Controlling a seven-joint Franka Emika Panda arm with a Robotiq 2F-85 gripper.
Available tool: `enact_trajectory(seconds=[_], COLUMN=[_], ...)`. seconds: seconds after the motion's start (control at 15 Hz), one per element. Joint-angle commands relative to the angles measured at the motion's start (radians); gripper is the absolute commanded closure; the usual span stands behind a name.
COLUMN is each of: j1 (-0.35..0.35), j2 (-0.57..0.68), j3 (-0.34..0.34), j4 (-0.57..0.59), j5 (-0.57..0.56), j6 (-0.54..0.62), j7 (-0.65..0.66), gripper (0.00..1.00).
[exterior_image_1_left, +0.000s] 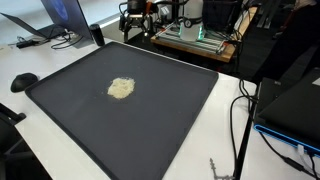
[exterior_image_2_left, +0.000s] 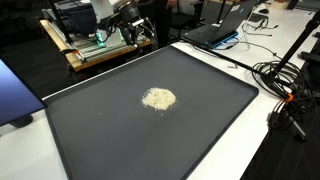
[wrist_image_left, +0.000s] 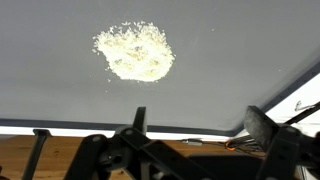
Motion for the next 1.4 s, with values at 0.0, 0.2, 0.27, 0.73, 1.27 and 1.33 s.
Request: enact_trajectory(seconds=[0.0, 0.2, 0.27, 0.73, 1.27, 1.33], j1=[0.166, 0.341, 0.412, 0.921, 1.036, 1.034], j2=[-0.078, -0.088, -0.098, -0.303, -0.632, -0.657], j3=[-0.276, -0.517, -0.603, -1.149, -1.364, -1.372], j4=[0.0, 0.017, 0.023, 0.138, 0.325, 0.341], j5=[0.025, -0.007, -0.017, -0.149, -0.746, -0.783], j6=[-0.024, -0.015, -0.003, 0.205, 0.414, 0.407], j7=[-0.183, -0.266, -0.292, -0.405, -0.131, -0.126], gripper=[0.0, 0.0, 0.0, 0.0, 0.0, 0.0])
